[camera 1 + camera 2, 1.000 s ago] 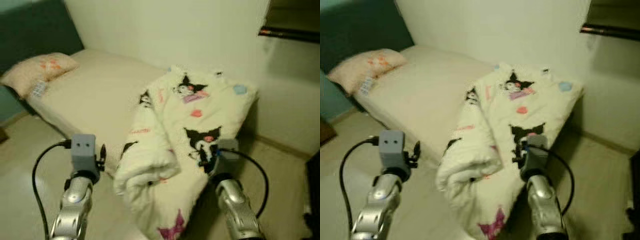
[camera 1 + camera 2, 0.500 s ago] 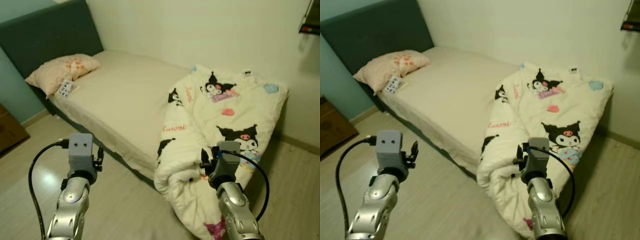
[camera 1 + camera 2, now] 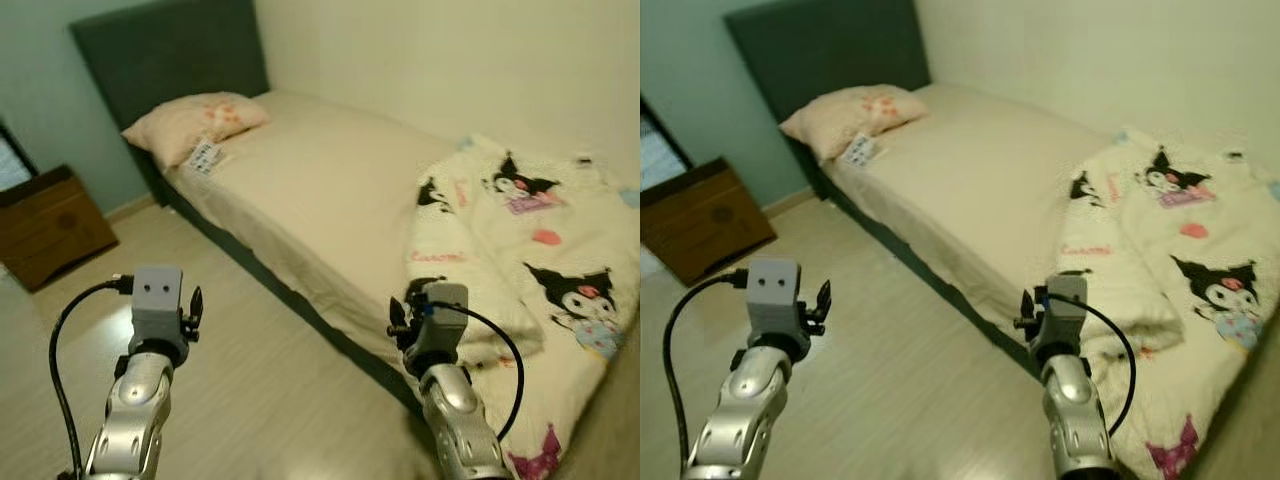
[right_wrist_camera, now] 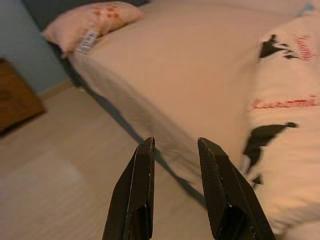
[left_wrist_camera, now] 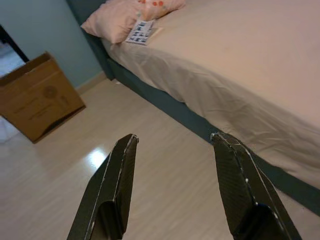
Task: Clean up the room
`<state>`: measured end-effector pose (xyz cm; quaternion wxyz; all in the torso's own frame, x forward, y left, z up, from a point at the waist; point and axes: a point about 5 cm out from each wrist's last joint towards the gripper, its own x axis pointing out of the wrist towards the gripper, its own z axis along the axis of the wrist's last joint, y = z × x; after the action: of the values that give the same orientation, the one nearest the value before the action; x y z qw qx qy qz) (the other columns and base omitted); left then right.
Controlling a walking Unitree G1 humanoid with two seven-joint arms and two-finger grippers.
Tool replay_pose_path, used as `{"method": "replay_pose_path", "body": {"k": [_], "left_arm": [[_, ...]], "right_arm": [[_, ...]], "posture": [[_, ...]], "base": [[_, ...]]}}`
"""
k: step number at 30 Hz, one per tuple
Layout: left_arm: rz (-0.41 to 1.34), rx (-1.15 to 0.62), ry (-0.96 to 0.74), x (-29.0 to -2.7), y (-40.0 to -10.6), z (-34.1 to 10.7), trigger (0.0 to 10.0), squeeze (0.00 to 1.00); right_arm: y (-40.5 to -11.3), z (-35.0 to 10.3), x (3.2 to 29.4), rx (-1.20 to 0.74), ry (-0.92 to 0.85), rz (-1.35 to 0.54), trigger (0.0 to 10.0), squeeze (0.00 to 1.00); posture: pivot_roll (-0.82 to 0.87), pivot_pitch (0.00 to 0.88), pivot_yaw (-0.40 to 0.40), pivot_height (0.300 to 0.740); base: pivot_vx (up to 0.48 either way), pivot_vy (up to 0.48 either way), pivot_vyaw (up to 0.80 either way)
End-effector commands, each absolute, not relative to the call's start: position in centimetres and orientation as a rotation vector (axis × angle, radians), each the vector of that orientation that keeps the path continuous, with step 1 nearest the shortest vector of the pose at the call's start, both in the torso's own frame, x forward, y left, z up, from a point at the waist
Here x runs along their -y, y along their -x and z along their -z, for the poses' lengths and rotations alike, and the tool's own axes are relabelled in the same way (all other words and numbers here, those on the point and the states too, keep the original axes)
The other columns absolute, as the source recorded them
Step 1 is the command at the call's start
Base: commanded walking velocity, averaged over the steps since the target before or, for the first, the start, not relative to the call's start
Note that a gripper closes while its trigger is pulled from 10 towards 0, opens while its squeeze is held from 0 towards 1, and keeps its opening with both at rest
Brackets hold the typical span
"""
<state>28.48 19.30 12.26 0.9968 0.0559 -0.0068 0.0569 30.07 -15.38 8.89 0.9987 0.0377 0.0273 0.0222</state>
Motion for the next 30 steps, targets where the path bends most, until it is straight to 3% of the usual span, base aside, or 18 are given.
{"method": "replay_pose_path", "body": {"k": [1, 20, 26, 30], "left_arm": [[-0.096, -0.003, -0.118, -19.0, -28.5, -12.1, 10.0, 0.00], [-0.065, -0.052, -0.103, -18.5, -29.0, -11.4, 10.0, 0.00], [-0.056, -0.056, -0.126, -18.2, -28.9, -11.1, 10.0, 0.00], [-0.068, -0.059, -0.100, -18.1, -28.9, -10.9, 10.0, 0.00]], "right_arm": [[-29.9, -8.5, 15.9, -0.058, -0.087, -0.021, 10.0, 0.00], [-29.9, -8.8, 16.3, -0.048, -0.077, -0.006, 10.0, 0.00], [-29.8, -8.8, 16.4, -0.046, -0.068, -0.005, 10.0, 0.00], [-29.6, -8.8, 16.6, -0.048, -0.066, -0.002, 10.0, 0.00]], "posture": [[-0.02, 0.083, 0.120, 0.740], [-0.05, 0.083, 0.127, 0.740], [-0.06, 0.086, 0.130, 0.740], [-0.07, 0.091, 0.126, 0.740]], "base": [[0.000, 0.000, 0.00], [0.000, 0.000, 0.00], [0.000, -0.480, 0.00], [0.000, 0.000, 0.00]]}}
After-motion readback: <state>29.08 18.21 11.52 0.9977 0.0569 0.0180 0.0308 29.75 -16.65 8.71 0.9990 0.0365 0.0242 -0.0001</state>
